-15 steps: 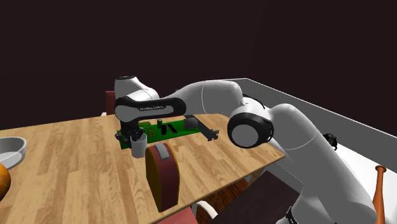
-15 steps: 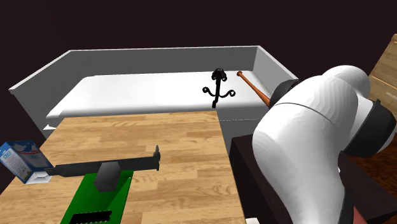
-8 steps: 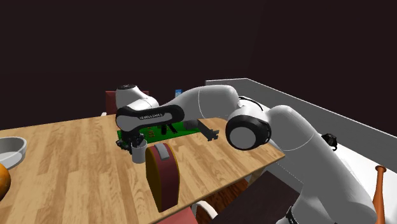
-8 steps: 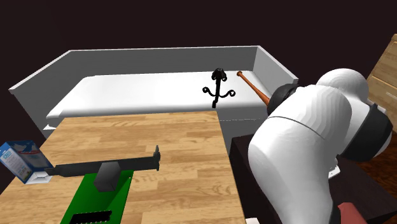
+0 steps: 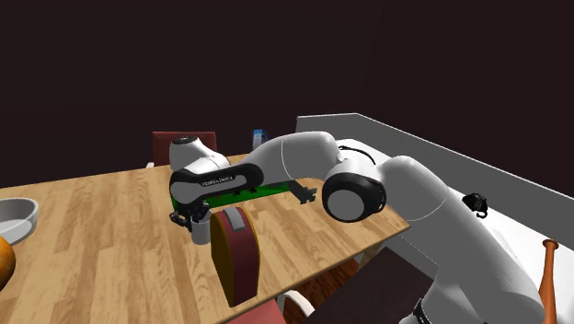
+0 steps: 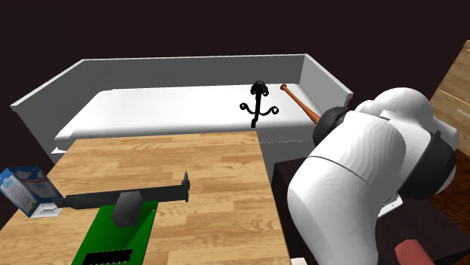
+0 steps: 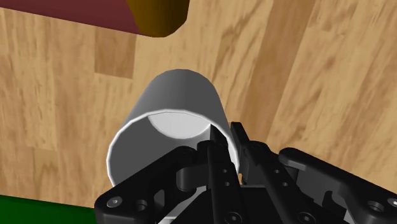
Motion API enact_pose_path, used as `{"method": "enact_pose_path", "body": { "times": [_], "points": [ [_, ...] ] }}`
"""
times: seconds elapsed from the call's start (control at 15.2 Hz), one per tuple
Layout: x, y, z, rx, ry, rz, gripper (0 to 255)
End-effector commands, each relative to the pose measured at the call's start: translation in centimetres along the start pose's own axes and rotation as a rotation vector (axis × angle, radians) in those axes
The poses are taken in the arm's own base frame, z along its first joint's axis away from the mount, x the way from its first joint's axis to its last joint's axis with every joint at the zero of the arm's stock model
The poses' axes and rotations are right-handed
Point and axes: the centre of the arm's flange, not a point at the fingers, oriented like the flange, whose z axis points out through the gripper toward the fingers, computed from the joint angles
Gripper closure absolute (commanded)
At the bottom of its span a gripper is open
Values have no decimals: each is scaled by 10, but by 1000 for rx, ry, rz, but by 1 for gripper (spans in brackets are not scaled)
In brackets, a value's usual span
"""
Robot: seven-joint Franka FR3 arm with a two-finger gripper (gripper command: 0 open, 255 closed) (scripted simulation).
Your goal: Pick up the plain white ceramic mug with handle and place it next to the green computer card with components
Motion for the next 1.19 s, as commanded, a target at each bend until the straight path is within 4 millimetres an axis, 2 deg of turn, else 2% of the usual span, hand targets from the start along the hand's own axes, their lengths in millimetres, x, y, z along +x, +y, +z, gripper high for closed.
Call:
{"method": "enact_pose_path", "body": {
  "times": [0.0,0.53,0.59,0.92,1.12],
  "points": [
    [0,0,12,0,1,0,255],
    [0,0,12,0,1,0,255],
    [0,0,12,0,1,0,0],
    [0,0,12,0,1,0,0],
    [0,0,-28,0,1,0,0]
  ]
}}
